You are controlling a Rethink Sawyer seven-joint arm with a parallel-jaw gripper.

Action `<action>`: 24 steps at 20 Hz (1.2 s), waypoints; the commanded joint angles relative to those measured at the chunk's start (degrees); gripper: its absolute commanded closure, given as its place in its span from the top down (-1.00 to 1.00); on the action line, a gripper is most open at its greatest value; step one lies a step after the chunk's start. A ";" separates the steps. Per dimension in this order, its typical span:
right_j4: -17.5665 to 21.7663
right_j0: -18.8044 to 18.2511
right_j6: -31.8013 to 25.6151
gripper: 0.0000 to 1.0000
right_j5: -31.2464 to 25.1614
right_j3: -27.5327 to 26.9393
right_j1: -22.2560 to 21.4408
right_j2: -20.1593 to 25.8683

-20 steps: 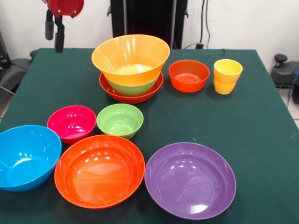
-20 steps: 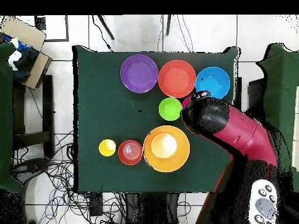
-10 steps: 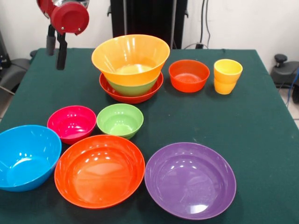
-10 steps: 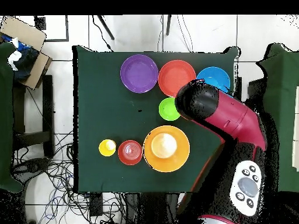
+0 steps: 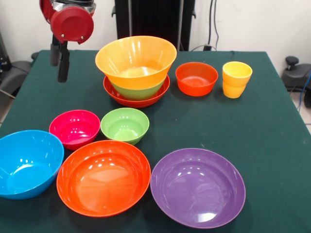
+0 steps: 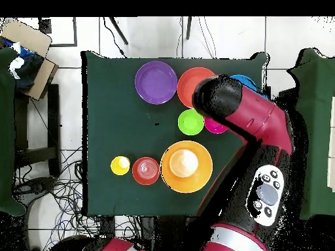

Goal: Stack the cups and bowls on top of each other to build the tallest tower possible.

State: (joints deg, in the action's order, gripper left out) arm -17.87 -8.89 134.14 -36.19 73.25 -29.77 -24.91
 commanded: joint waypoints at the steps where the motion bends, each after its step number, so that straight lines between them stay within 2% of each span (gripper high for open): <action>1: -2.97 2.34 16.31 1.00 -11.09 -6.88 4.65 0.84; 15: -8.25 4.66 26.20 1.00 -18.39 -19.30 11.74 -3.16; 24: -10.16 4.61 29.34 1.00 -18.84 -24.57 15.60 -4.95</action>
State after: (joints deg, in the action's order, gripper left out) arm -27.32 -5.15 149.42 -48.05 53.64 -18.42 -32.19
